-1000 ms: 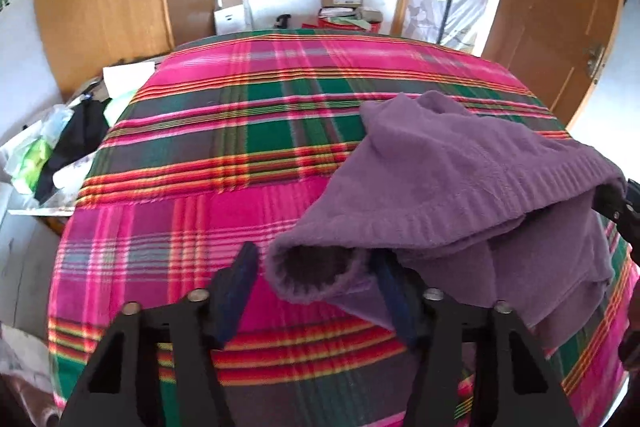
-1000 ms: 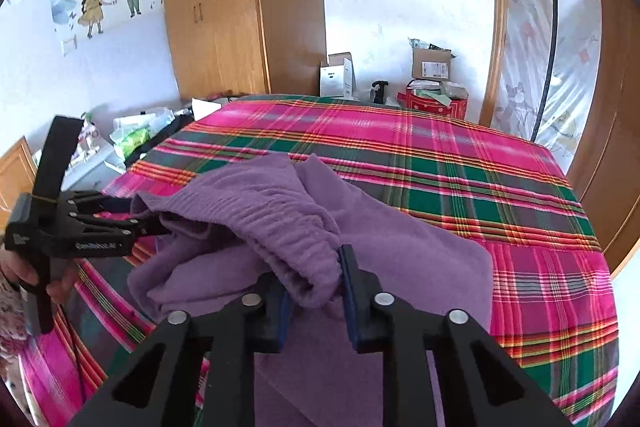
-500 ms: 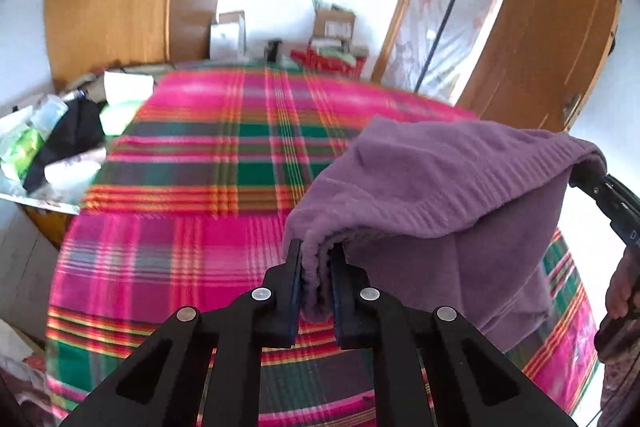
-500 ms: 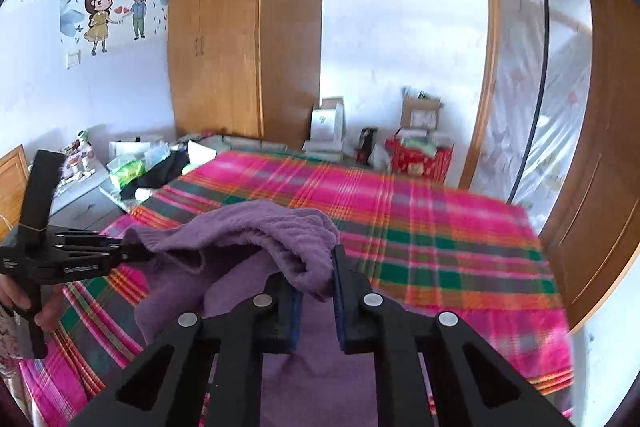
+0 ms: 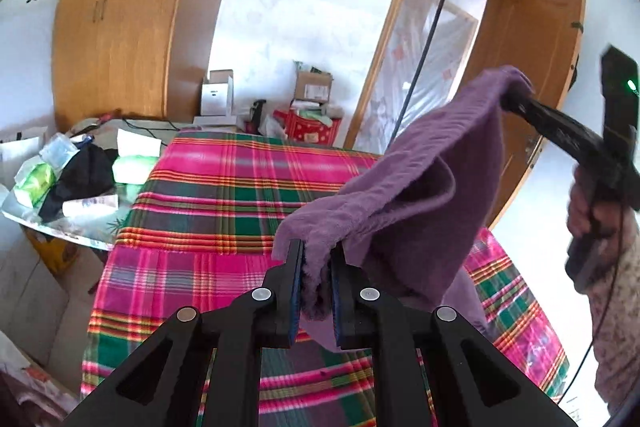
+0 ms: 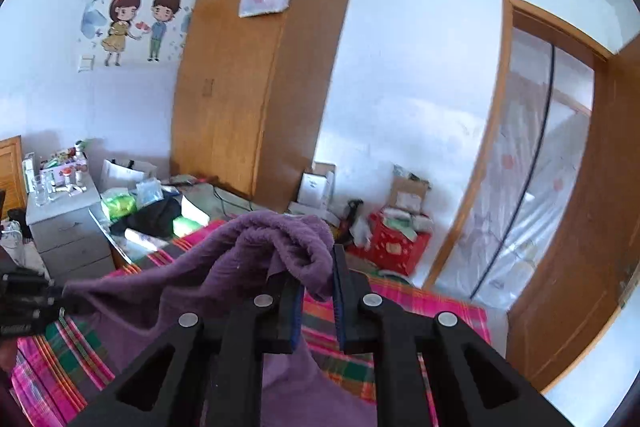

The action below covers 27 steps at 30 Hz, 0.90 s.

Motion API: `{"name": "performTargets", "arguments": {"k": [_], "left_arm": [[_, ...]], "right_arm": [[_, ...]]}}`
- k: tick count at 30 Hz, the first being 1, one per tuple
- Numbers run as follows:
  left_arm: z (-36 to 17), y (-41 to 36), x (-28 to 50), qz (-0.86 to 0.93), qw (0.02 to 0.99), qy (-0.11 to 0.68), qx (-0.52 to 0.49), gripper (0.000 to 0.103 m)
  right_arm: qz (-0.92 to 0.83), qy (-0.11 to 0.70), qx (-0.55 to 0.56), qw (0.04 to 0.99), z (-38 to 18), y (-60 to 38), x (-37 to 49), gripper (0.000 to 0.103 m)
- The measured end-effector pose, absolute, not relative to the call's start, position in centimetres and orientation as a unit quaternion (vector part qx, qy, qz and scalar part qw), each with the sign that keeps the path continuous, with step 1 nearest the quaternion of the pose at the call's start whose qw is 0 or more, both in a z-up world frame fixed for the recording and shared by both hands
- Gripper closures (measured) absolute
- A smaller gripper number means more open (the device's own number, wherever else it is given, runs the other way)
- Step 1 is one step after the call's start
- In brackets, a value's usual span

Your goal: Fold clothes

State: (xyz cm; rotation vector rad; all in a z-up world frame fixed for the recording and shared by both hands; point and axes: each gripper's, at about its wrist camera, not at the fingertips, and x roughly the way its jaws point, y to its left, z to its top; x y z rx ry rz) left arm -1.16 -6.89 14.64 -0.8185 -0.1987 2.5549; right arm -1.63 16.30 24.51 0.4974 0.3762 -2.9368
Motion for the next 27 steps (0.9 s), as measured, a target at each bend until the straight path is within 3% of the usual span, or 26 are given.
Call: {"name": "performTargets", "arguments": {"k": [7,12,20,27], "left_arm": [[12.1,-10.7,-0.9,0.919,0.188,-0.123,-0.325,0.091],[9.2,-12.9,-0.7,0.910,0.164,-0.146,-0.352,0.091],[4.6,-15.9,-0.9,0.886,0.130,-0.200,-0.397,0.091],[3.0,-16.1,-0.8,0.876,0.115,-0.189,-0.428,0.091]], "right_arm": [[-0.969,0.115,0.169,0.141,23.4,11.8,-5.4,0.090],[-0.948,0.063,0.226,0.216,20.5,9.7,-10.0,0.090],[-0.914,0.053,0.290,0.279,14.7,4.5,-14.6,0.090],[-0.877,0.062,0.369,0.303,10.2,1.4,-16.5,0.089]]}}
